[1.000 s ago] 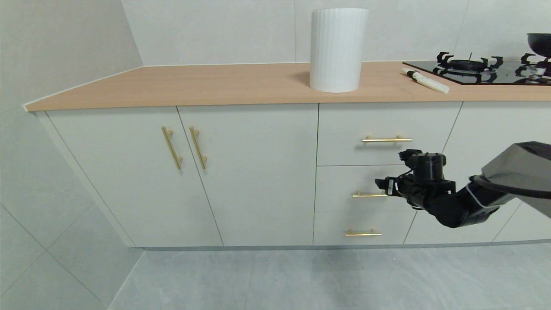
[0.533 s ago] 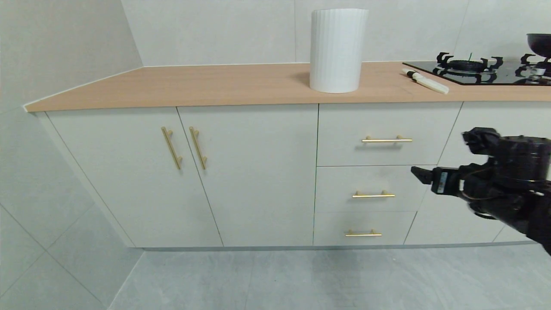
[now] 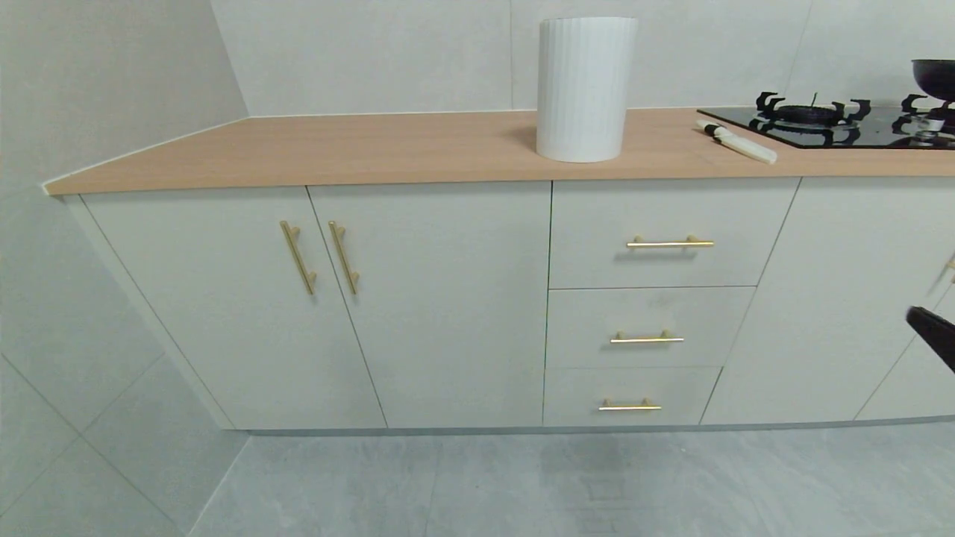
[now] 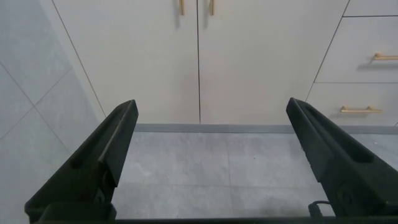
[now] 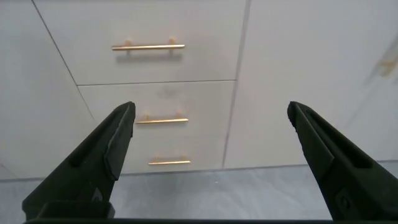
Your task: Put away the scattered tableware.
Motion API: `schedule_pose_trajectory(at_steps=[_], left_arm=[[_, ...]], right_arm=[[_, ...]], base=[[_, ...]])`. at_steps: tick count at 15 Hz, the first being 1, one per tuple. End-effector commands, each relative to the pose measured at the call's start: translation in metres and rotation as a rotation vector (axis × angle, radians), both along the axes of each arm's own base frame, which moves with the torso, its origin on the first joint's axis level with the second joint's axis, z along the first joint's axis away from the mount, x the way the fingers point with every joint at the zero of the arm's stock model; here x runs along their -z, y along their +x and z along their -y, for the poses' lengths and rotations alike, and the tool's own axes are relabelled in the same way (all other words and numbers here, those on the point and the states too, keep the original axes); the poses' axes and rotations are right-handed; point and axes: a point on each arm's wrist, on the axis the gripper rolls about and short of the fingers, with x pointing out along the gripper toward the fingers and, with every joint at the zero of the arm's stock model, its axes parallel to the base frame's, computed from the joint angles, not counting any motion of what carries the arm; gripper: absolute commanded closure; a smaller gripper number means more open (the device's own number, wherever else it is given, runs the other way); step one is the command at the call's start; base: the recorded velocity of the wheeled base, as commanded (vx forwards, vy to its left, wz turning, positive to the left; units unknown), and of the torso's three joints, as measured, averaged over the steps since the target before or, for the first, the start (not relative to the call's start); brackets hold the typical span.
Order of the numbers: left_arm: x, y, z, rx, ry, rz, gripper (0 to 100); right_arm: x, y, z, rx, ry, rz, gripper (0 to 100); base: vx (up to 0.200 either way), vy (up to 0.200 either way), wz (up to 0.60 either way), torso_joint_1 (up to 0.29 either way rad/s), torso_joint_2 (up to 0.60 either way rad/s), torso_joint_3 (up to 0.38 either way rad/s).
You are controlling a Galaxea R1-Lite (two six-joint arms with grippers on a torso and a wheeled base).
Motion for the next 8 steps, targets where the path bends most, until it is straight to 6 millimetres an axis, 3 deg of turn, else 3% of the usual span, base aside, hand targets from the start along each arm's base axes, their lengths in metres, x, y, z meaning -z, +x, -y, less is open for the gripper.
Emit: schedule_pose_trajectory(at_steps=[1, 2, 4, 8], left_arm=[[0.000, 0.000, 0.000, -0.001, 0.000, 0.000, 0], [0.000, 0.000, 0.000, -0.002, 0.000, 0.000, 0], [0.000, 0.000, 0.000, -0.001, 0.000, 0.000, 0], [0.000, 0.000, 0.000, -0.001, 0.000, 0.000, 0]], right_arm=[[0.002, -0.085, 0.011, 0.013, 0.002, 0.111, 0], [0.003, -0.090, 0.012, 0.013, -0.002, 0.108, 0], [0.012, -0.130, 0.016, 0.013, -0.011, 0.119, 0], [0.033, -0.162, 0.020, 0.022, -0.050, 0.170, 0]], base=[[0.000, 0.000, 0.00, 0.000, 0.00, 0.000], [0.000, 0.000, 0.00, 0.000, 0.00, 0.000], [0.000, 0.000, 0.00, 0.000, 0.00, 0.000], [0.000, 0.000, 0.00, 0.000, 0.00, 0.000]])
